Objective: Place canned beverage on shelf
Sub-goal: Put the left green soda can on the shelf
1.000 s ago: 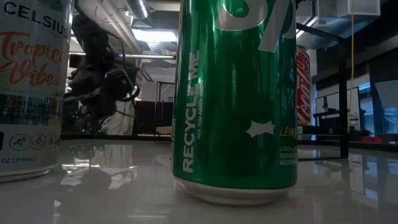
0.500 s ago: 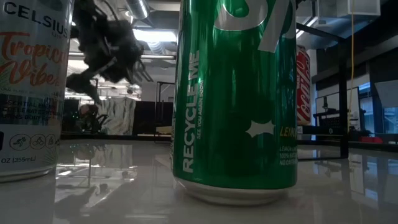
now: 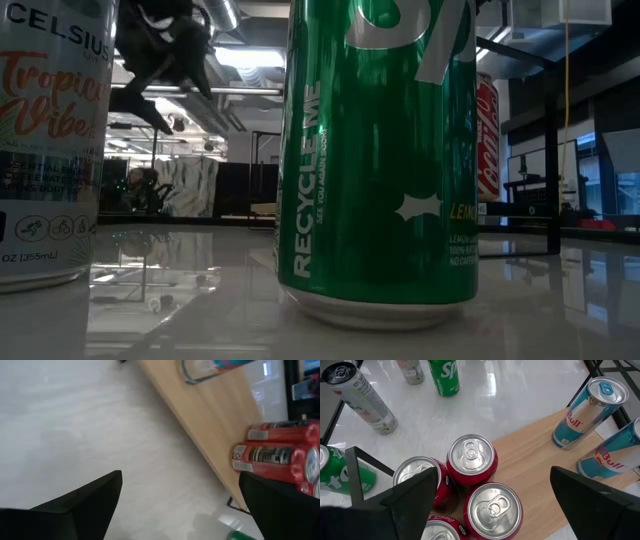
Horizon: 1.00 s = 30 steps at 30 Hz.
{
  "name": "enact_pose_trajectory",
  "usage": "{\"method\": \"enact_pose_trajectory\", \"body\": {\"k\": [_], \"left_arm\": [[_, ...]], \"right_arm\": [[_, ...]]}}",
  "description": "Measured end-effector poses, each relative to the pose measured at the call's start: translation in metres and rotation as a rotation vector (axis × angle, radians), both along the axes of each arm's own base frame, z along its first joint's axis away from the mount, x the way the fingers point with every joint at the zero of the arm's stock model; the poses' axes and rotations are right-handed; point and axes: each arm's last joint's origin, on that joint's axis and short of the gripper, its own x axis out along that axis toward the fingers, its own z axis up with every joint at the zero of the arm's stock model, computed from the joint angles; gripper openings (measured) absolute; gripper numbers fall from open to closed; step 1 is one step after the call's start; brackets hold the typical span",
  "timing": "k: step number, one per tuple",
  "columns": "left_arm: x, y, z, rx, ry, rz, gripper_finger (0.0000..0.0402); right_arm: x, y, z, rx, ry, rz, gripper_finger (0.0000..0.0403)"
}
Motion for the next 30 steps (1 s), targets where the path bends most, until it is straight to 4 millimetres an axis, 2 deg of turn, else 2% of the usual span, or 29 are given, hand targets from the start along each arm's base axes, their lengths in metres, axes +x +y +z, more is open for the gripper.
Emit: {"method": "enact_pose_trajectory", "body": {"k": [7,16,26,30], "left_arm": [[-0.002,-0.022,0.009,0.141,-0.01,-0.088,0.0393],[0.005,-0.05,0.01,0.254,0.016,-0.182,0.0393],[0.011,-0.081,0.015,0.5,-0.01,-0.187,0.0393],[0.013,-0.091,0.018,0.516,-0.064,-0.171,0.0393]], "right_arm": [[0.0,0.0,0.0,0.0,0.0,0.0,0.0379],[0.0,0.0,0.0,0.0,0.0,0.0,0.0379],[0.0,0.0,0.0,0.0,0.0,0.0,0.0379],[0.0,0.0,0.0,0.0,0.0,0.0,0.0379]]}}
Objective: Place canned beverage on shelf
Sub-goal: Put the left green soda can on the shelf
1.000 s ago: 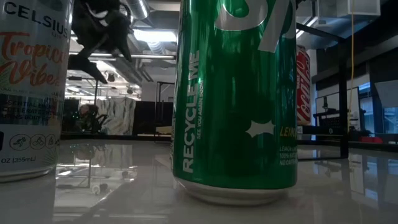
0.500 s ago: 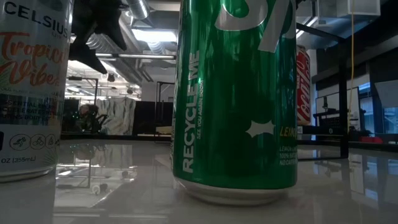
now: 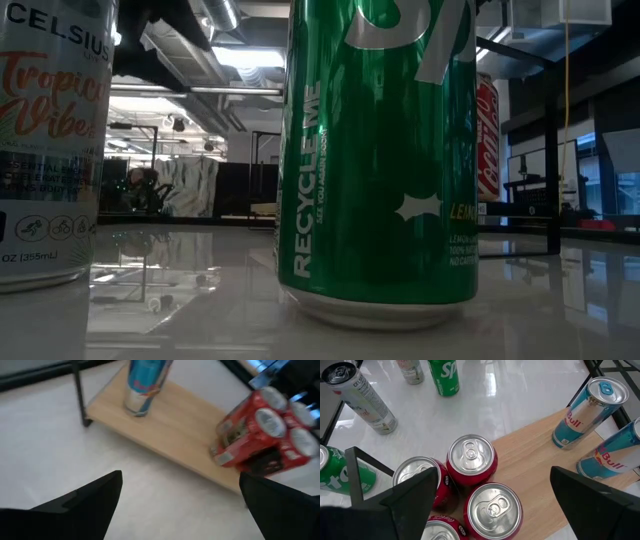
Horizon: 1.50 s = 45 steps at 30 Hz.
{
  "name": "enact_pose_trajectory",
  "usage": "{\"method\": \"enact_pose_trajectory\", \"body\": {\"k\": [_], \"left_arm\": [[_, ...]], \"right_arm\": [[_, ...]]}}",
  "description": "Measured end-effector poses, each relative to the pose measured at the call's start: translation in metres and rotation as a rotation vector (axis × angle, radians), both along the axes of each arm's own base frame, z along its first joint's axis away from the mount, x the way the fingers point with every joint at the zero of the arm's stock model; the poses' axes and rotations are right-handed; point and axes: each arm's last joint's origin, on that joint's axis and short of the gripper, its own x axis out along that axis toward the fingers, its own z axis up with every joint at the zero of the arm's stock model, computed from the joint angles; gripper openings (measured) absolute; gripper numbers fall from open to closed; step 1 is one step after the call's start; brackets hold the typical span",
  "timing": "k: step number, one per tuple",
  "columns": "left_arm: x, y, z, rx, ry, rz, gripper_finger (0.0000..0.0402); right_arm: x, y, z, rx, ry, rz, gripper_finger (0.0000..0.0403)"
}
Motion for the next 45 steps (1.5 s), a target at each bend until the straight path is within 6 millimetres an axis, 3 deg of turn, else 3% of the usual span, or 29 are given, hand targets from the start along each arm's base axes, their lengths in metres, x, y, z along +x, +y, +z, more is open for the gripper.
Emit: {"method": "enact_pose_trajectory", "body": {"k": [15,30,37,45], "left_arm": [[0.009,-0.011,0.01,-0.19,-0.155,-0.102,0.0393],[0.013,-0.026,0.021,-0.129,-0.291,-0.126,0.0393],[0.015,-0.045,0.022,-0.17,-0.282,-0.179,0.0393],[0.048,-0.081,0.059,-0.105,-0.171,-0.292,0.0392]], "right_arm": [[0.0,0.0,0.0,0.0,0.0,0.0,0.0379],[0.0,0.0,0.0,0.0,0.0,0.0,0.0379],[0.0,0.0,0.0,0.0,0.0,0.0,0.0379],[0.0,0.0,0.0,0.0,0.0,0.0,0.0379]]}}
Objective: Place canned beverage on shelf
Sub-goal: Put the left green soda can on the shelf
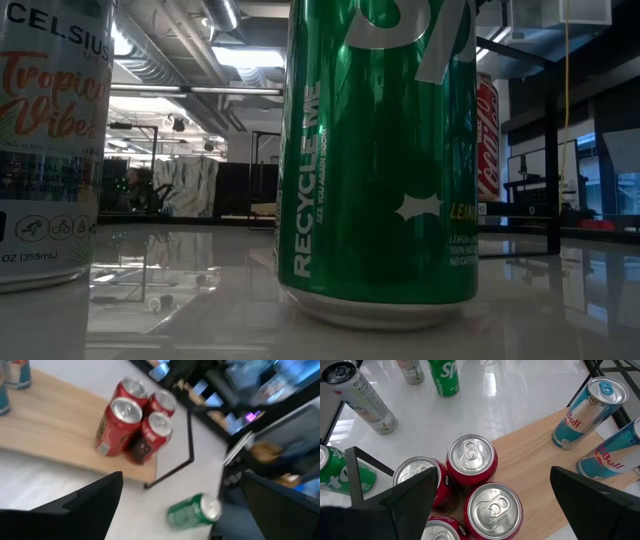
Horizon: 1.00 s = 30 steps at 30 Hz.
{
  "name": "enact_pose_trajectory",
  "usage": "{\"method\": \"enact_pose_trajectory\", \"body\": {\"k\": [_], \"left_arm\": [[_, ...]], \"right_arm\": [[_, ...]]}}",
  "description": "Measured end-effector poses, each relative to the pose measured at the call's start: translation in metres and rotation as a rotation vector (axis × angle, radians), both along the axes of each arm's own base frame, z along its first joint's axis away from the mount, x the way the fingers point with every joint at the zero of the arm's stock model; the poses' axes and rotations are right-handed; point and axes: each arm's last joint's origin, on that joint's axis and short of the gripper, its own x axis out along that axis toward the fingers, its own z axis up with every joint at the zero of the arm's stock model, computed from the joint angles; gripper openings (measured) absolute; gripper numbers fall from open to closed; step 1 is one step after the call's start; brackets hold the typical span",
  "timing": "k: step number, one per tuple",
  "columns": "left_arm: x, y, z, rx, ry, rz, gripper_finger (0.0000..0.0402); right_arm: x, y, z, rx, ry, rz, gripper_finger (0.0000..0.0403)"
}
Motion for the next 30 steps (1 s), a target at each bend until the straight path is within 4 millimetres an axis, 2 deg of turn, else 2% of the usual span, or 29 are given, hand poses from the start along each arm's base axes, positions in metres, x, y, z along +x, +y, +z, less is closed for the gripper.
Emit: {"method": "enact_pose_trajectory", "body": {"k": [5,9,18,21,30], "left_arm": [[0.011,-0.007,0.015,0.032,0.224,0.046,0.0392],[0.009,-0.008,0.019,-0.058,0.423,0.139,0.0392],[-0.007,-0.01,-0.011,-0.339,0.923,0.451,0.0392],[-0.007,-0.011,-0.022,-0.37,0.991,0.51,0.0392],[-0.005,-0.005,-0.048,-0.363,1.035,0.562,0.0392]], "right_arm": [[0.0,0.0,0.0,0.0,0.0,0.0,0.0379],[0.0,0.0,0.0,0.0,0.0,0.0,0.0379],[0.0,0.0,0.0,0.0,0.0,0.0,0.0379],[0.0,0.0,0.0,0.0,0.0,0.0,0.0379],[0.0,0.0,0.0,0.0,0.0,0.0,0.0379]]}}
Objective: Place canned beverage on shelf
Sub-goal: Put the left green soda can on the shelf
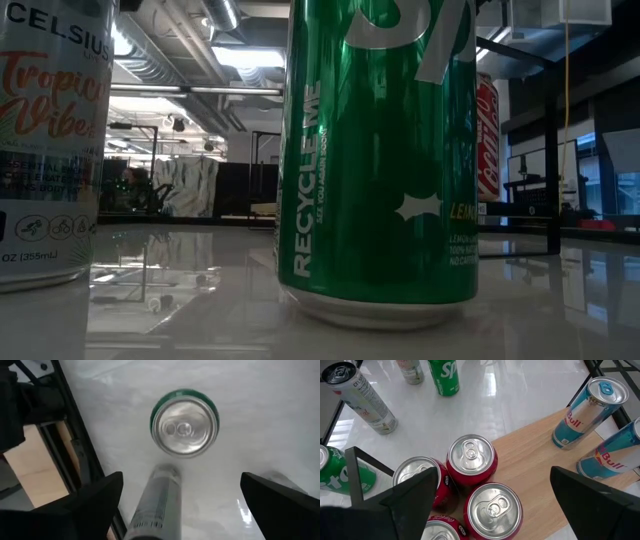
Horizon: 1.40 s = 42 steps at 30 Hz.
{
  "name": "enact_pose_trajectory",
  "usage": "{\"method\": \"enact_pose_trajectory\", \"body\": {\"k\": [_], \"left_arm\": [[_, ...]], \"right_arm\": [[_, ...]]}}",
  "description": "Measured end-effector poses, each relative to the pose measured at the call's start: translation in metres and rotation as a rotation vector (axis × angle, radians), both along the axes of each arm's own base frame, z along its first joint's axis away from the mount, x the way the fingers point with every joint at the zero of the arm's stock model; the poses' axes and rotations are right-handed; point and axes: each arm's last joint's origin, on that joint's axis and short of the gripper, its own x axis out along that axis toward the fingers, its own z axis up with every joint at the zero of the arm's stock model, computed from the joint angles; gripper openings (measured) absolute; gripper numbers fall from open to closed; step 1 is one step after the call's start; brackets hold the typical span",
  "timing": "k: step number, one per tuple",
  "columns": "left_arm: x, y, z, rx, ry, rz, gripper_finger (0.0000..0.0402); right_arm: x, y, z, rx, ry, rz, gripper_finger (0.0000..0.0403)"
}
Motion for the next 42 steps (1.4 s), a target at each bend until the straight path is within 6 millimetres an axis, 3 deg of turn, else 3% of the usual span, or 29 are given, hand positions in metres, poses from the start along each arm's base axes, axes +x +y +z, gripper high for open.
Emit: {"method": "enact_pose_trajectory", "body": {"k": [23,30,42], "left_arm": [[0.009,0.024,-0.058,0.015,0.012,-0.049,0.0393],[0.01,0.024,-0.059,-0.011,0.003,-0.052,0.0389],[0.01,0.024,-0.058,-0.004,0.004,-0.05,0.0342]], "right_arm": [[0.0,0.0,0.0,0.0,0.0,0.0,0.0379],[0.0,0.0,0.0,0.0,0.0,0.0,0.0379],[0.0,0.0,0.0,0.0,0.0,0.0,0.0379]]}}
